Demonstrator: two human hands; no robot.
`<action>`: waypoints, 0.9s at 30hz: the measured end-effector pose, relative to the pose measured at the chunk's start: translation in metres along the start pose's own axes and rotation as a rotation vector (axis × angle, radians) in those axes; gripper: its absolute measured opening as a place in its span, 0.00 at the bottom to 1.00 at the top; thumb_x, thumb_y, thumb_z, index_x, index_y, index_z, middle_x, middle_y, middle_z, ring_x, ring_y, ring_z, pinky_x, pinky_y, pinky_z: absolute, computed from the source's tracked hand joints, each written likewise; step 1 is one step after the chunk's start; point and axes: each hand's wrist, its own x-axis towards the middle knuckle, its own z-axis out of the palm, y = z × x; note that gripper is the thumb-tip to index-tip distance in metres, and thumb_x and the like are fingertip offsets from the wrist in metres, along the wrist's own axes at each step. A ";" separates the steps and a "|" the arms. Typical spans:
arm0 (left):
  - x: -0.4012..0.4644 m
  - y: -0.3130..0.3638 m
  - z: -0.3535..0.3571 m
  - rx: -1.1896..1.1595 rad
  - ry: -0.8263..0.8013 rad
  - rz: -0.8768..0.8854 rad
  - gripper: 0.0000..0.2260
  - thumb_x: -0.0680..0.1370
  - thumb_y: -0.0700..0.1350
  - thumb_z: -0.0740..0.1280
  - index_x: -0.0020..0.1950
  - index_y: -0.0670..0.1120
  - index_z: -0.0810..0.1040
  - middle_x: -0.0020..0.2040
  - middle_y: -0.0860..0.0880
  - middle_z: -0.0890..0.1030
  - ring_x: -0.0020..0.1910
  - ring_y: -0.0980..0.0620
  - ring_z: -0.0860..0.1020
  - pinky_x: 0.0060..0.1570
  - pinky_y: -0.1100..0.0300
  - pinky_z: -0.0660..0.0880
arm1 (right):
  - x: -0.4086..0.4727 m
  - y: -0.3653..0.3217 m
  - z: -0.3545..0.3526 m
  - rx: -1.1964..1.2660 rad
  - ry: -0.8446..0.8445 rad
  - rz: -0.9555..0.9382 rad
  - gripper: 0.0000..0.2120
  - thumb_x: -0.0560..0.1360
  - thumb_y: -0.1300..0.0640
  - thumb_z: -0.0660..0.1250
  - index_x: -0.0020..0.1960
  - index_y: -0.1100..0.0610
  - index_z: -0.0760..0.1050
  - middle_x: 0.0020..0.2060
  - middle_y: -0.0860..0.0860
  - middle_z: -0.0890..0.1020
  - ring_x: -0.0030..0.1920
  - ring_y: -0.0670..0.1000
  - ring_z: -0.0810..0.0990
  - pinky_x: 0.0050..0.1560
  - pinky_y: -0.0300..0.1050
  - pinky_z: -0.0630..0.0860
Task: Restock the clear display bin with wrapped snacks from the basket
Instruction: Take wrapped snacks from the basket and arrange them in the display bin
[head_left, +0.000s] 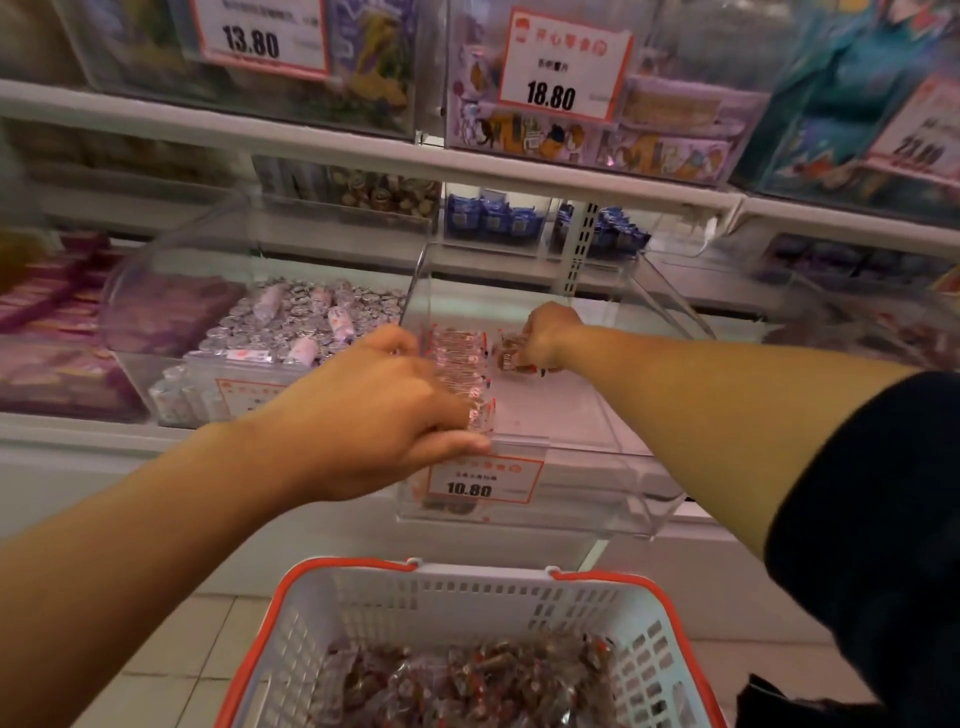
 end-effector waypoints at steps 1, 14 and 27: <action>-0.002 -0.003 0.000 0.002 0.001 0.018 0.24 0.81 0.62 0.47 0.38 0.53 0.76 0.32 0.55 0.77 0.33 0.52 0.75 0.47 0.59 0.58 | 0.003 0.003 0.005 0.014 -0.003 -0.015 0.17 0.73 0.52 0.76 0.58 0.59 0.78 0.53 0.56 0.81 0.53 0.56 0.80 0.52 0.45 0.77; -0.008 -0.009 0.003 -0.019 0.027 0.035 0.24 0.81 0.59 0.47 0.42 0.53 0.80 0.34 0.56 0.78 0.37 0.52 0.76 0.54 0.58 0.66 | 0.006 0.011 0.015 -0.146 0.187 0.030 0.11 0.74 0.63 0.69 0.56 0.61 0.77 0.46 0.57 0.78 0.46 0.58 0.78 0.44 0.46 0.72; -0.008 0.003 -0.006 -0.042 0.104 0.002 0.11 0.79 0.55 0.63 0.54 0.50 0.79 0.47 0.52 0.80 0.47 0.48 0.77 0.49 0.52 0.74 | -0.025 -0.006 -0.007 -0.140 0.079 0.022 0.11 0.74 0.65 0.71 0.56 0.63 0.76 0.53 0.58 0.80 0.49 0.57 0.80 0.46 0.44 0.75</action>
